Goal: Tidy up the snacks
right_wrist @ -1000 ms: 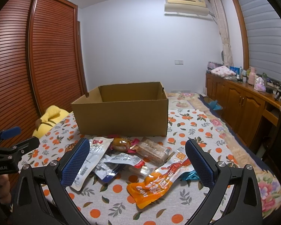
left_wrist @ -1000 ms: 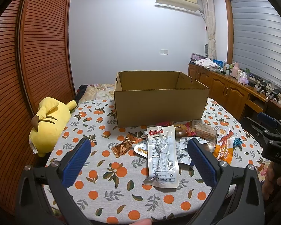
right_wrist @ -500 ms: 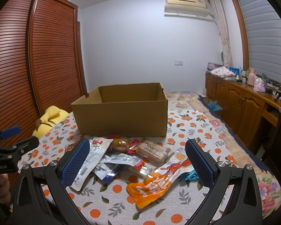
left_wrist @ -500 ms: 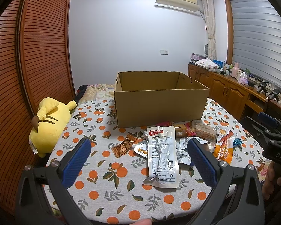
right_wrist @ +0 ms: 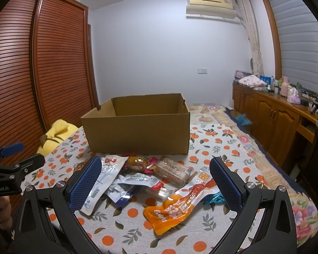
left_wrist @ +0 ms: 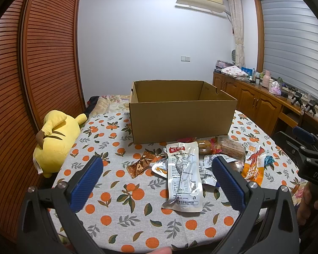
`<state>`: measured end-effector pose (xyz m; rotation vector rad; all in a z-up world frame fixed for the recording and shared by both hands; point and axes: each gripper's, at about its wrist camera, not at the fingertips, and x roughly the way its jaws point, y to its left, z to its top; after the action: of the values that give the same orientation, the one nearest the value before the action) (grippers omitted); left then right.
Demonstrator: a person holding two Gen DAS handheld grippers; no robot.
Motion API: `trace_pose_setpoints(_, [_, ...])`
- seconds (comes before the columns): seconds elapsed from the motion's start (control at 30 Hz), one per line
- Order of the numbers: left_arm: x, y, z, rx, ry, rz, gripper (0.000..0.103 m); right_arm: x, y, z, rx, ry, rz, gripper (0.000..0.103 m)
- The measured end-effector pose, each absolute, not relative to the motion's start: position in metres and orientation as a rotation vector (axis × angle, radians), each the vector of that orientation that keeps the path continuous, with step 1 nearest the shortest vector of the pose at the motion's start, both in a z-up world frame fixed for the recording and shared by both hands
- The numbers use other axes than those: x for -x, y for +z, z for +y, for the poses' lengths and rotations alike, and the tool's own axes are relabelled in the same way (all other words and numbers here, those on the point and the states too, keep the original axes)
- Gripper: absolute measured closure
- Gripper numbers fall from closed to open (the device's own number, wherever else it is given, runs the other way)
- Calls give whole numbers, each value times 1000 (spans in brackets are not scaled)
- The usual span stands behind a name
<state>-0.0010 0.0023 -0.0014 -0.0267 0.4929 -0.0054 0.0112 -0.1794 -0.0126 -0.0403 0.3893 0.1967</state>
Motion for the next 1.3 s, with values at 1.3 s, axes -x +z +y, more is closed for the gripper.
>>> trace_pose_setpoints(1.3, [-13, -22, -9, 28, -92, 563, 0, -14, -27, -184, 51, 191, 443, 0])
